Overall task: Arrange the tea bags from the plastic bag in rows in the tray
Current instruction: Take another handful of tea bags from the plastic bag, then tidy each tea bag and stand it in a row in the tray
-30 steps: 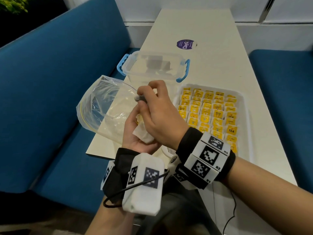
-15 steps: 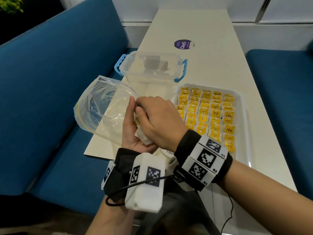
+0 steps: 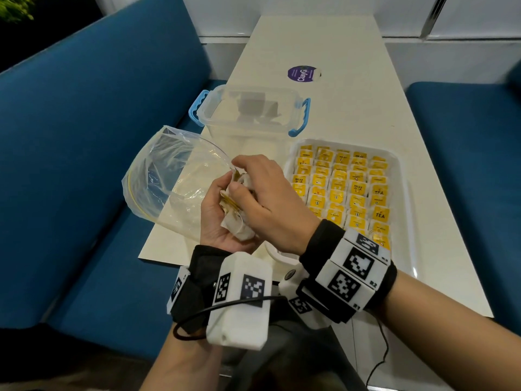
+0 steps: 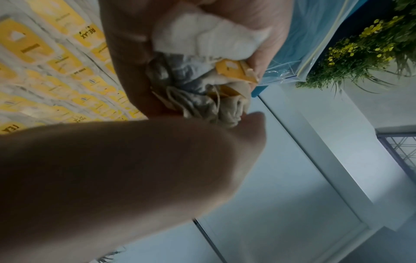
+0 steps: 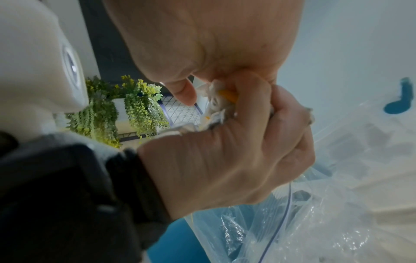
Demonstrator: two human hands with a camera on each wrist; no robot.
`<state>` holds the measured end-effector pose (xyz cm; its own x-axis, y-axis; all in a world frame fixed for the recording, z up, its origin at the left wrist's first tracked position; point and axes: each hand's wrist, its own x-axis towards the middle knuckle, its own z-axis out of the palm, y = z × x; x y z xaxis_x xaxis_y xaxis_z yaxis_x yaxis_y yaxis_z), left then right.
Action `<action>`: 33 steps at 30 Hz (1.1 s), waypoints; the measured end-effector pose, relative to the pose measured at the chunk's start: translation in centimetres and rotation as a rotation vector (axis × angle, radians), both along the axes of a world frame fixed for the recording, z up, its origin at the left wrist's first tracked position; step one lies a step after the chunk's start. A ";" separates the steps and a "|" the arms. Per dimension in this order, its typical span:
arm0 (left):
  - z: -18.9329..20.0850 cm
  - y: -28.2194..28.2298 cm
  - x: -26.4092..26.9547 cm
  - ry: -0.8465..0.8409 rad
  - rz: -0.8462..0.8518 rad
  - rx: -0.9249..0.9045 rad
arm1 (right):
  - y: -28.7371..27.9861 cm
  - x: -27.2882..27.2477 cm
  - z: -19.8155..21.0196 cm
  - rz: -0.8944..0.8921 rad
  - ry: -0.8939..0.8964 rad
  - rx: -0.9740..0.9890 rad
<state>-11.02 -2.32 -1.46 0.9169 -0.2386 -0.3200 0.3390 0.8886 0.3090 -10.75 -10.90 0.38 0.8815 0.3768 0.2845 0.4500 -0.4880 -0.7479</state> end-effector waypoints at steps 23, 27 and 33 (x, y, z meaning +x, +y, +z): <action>-0.4 -0.1 0.5 0.103 -0.040 0.133 | -2.2 0.3 0.2 -0.214 -0.198 0.175; -0.4 -0.2 0.4 0.086 -0.039 0.140 | -2.0 0.2 0.6 -0.229 -0.157 0.212; -0.5 -0.1 0.4 0.124 -0.038 0.129 | -2.0 0.3 1.7 -0.221 -0.057 0.318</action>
<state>-10.65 -2.47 -1.92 0.8597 -0.2217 -0.4603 0.4141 0.8300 0.3736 -10.48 -12.91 2.12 0.9109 0.0648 0.4075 0.4053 -0.3255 -0.8543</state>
